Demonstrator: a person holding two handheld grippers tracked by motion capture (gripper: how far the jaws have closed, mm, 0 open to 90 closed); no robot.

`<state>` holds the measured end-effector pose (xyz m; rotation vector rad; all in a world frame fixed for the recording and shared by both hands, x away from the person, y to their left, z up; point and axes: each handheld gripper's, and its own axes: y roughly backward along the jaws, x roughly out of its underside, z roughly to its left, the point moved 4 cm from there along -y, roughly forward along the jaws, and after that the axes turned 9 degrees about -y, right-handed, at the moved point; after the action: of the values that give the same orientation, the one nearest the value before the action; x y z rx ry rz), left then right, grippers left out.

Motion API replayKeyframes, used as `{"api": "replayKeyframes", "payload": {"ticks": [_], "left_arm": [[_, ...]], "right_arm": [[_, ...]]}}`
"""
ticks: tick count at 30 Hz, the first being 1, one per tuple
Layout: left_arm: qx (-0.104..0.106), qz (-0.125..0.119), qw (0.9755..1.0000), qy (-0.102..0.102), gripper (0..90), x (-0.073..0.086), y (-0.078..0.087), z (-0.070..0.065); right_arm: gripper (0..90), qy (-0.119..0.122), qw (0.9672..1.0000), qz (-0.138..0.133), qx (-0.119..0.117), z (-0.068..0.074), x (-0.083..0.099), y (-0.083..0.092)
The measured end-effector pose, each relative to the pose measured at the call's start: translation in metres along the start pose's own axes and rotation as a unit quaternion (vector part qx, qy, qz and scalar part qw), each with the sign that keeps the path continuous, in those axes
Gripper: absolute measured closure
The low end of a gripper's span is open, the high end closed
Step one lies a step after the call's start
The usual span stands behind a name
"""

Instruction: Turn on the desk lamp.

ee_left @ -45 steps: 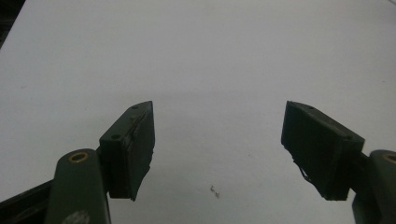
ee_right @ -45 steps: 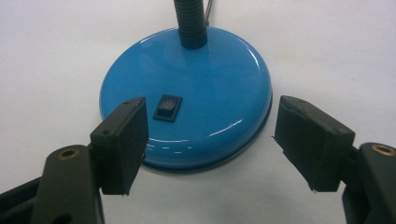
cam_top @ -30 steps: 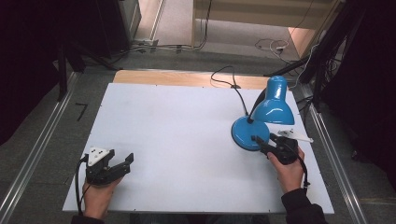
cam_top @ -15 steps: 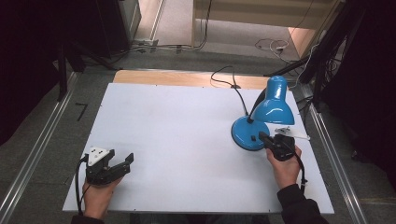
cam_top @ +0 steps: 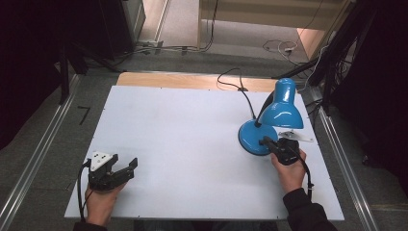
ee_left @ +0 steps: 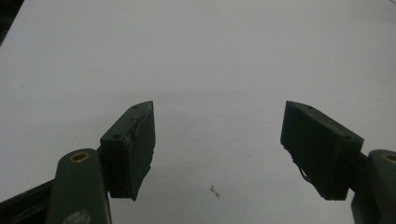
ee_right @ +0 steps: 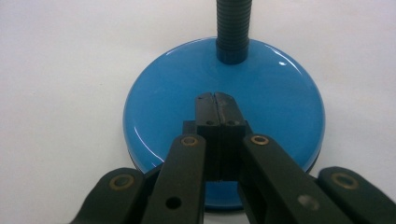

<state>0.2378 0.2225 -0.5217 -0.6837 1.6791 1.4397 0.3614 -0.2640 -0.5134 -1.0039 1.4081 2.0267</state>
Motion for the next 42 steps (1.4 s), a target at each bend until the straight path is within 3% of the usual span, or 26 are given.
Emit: {"api": "replayKeyframes", "payload": {"ticks": [42], "left_arm": [[0.002, 0.0, 1.0, 0.002, 27.3, 0.0003, 0.0009, 0.0003]], "right_arm": [[87.8, 0.013, 0.9999, 0.003, 0.002, 0.0025, 0.0046, -0.005]]}}
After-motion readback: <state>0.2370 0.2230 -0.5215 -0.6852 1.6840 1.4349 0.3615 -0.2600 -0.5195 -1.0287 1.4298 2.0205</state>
